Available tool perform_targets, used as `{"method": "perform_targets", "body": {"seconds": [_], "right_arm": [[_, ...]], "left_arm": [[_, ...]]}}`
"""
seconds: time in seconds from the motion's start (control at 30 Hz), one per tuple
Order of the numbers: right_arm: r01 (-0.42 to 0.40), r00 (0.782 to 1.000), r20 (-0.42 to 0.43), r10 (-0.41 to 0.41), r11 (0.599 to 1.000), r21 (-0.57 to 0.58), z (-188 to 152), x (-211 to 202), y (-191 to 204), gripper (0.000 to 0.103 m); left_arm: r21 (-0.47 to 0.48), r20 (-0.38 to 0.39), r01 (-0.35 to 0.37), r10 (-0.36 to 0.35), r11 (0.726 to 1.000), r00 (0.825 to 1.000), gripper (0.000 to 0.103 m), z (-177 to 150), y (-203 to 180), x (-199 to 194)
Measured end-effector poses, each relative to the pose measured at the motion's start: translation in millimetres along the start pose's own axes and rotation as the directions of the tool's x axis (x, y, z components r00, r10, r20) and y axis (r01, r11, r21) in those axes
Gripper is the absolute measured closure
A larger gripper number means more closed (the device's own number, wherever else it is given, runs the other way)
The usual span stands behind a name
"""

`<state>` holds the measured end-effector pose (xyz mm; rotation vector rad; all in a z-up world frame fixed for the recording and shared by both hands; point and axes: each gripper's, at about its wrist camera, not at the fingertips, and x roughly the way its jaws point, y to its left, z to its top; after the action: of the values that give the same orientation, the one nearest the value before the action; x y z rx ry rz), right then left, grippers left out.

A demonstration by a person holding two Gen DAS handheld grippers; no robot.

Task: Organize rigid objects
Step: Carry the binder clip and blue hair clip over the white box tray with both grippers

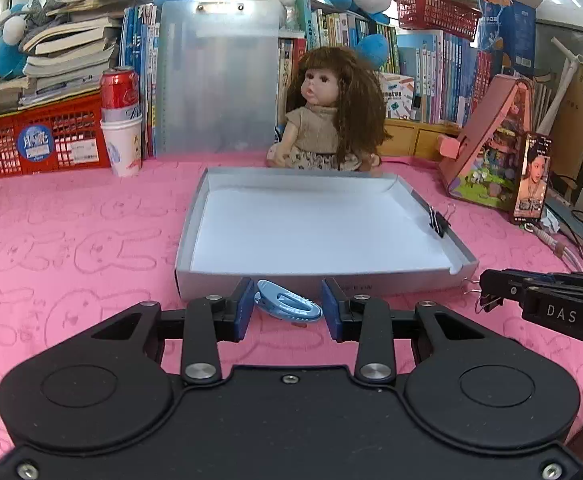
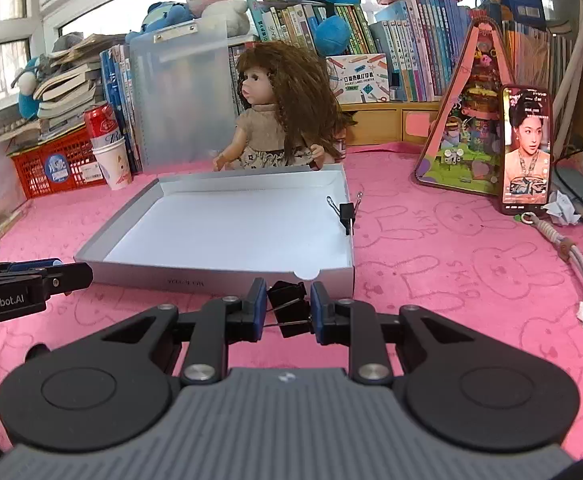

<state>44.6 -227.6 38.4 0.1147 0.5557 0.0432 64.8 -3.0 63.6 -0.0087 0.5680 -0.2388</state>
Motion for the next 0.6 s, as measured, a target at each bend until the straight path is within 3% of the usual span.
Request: {"method": "perform_targets", "body": {"seconds": [0.6], "right_arm": [[-0.032,0.998,0.047,0.031,0.999,0.004,59,22,-3,0.075]], "left_arm": [[-0.025,0.014,-0.004,0.005,1.0,1.0,0.069,56,7,38]]}}
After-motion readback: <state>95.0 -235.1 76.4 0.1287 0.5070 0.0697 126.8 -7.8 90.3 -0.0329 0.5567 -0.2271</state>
